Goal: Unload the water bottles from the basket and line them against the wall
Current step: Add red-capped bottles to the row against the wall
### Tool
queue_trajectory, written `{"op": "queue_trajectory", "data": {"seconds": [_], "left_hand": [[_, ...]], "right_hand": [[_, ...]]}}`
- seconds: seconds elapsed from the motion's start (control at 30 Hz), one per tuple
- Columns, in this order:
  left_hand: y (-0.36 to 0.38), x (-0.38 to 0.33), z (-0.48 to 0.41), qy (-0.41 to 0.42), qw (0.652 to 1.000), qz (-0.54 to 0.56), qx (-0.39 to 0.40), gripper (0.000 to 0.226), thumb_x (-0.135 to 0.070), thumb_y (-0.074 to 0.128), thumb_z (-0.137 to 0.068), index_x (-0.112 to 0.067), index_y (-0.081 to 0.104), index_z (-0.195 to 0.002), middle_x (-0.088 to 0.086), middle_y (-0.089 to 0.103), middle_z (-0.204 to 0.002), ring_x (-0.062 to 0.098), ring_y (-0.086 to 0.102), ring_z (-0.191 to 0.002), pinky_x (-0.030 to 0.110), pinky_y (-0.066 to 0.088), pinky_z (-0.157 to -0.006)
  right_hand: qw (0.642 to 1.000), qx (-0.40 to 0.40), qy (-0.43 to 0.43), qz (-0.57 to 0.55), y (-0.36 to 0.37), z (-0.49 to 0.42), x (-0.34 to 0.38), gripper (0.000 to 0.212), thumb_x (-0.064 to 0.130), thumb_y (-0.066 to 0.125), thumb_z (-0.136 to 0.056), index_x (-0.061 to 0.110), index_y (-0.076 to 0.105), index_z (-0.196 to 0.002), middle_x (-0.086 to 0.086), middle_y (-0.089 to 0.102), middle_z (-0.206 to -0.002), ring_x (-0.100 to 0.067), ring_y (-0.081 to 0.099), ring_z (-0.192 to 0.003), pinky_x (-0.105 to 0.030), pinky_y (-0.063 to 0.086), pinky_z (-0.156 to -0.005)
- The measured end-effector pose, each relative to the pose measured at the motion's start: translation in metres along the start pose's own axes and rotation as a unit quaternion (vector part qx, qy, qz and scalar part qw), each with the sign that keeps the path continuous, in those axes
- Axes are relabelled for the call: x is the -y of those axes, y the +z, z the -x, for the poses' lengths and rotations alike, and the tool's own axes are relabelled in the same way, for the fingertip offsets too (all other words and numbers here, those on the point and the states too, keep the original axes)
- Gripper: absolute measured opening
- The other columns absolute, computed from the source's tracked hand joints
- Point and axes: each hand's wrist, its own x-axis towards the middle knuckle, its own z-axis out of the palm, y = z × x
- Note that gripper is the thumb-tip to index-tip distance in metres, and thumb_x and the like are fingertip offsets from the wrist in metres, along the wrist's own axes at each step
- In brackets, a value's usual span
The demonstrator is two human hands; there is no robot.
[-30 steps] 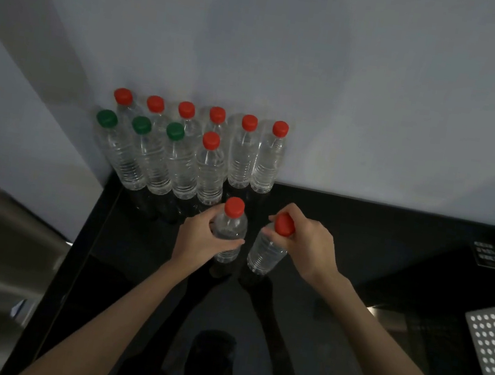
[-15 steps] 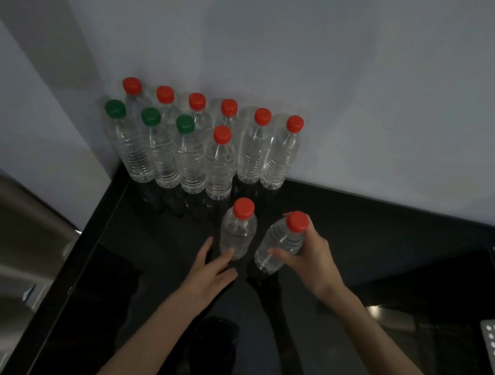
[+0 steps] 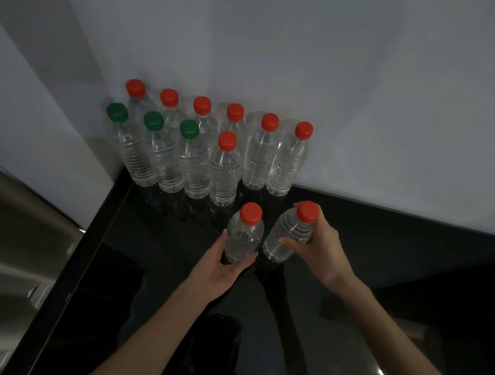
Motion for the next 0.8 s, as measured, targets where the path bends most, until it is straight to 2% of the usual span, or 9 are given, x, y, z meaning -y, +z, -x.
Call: {"op": "queue_trajectory", "data": {"seconds": [0.17, 0.33, 0.43, 0.67, 0.73, 0.8], "left_hand": [[0.015, -0.012, -0.018, -0.011, 1.0, 0.016, 0.016, 0.028, -0.012, 0.054, -0.1, -0.008, 0.059, -0.128, 0.024, 0.068, -0.116, 0.041, 0.063, -0.111, 0.048, 0.052, -0.095], [0.039, -0.026, -0.044, -0.029, 0.997, 0.069, 0.004, 0.039, -0.024, 0.066, -0.093, -0.007, 0.06, -0.128, 0.027, 0.063, -0.122, 0.04, 0.061, -0.115, 0.042, 0.061, -0.077], [0.048, -0.034, -0.058, -0.032, 0.995, 0.092, 0.012, 0.047, -0.03, 0.069, -0.09, -0.007, 0.059, -0.13, 0.026, 0.063, -0.123, 0.038, 0.063, -0.113, 0.04, 0.06, -0.075], [0.06, -0.041, -0.08, -0.038, 0.989, 0.14, 0.031, 0.053, -0.033, 0.072, -0.087, -0.009, 0.057, -0.132, 0.027, 0.062, -0.126, 0.039, 0.063, -0.115, 0.044, 0.054, -0.095], [0.059, -0.04, -0.081, -0.044, 0.988, 0.147, 0.036, 0.05, -0.032, 0.067, -0.091, -0.007, 0.056, -0.133, 0.028, 0.061, -0.127, 0.039, 0.06, -0.118, 0.042, 0.05, -0.102], [0.053, -0.035, -0.078, -0.069, 0.983, 0.164, 0.04, 0.054, -0.03, 0.065, -0.091, -0.001, 0.053, -0.134, 0.028, 0.059, -0.129, 0.036, 0.058, -0.122, 0.04, 0.045, -0.107]], "right_hand": [[1.0, 0.0, -0.007, 0.003, -0.002, -0.025, 0.002, 0.057, 0.01, 0.08, -0.074, 0.024, 0.049, -0.119, 0.009, 0.062, -0.108, 0.001, 0.062, -0.1, -0.017, 0.05, -0.086], [1.0, -0.008, -0.012, 0.003, -0.003, -0.056, 0.006, 0.056, 0.012, 0.078, -0.077, 0.02, 0.047, -0.122, 0.007, 0.061, -0.112, 0.0, 0.061, -0.101, -0.013, 0.048, -0.082], [1.0, -0.015, -0.017, 0.002, -0.004, -0.071, 0.005, 0.057, 0.013, 0.078, -0.078, 0.02, 0.046, -0.124, 0.007, 0.06, -0.115, 0.0, 0.06, -0.103, -0.01, 0.048, -0.079], [1.0, -0.026, -0.013, 0.002, -0.003, -0.087, -0.005, 0.059, 0.016, 0.078, -0.076, 0.021, 0.045, -0.124, 0.001, 0.059, -0.119, -0.012, 0.061, -0.108, -0.031, 0.053, -0.09], [0.999, -0.03, -0.013, 0.004, -0.003, -0.088, -0.008, 0.06, 0.018, 0.078, -0.076, 0.021, 0.044, -0.125, 0.001, 0.057, -0.121, -0.013, 0.06, -0.11, -0.032, 0.053, -0.091], [0.999, -0.044, -0.01, 0.005, -0.003, -0.088, -0.009, 0.061, 0.018, 0.078, -0.076, 0.019, 0.044, -0.127, 0.0, 0.054, -0.124, -0.011, 0.057, -0.11, -0.025, 0.051, -0.09]]}}
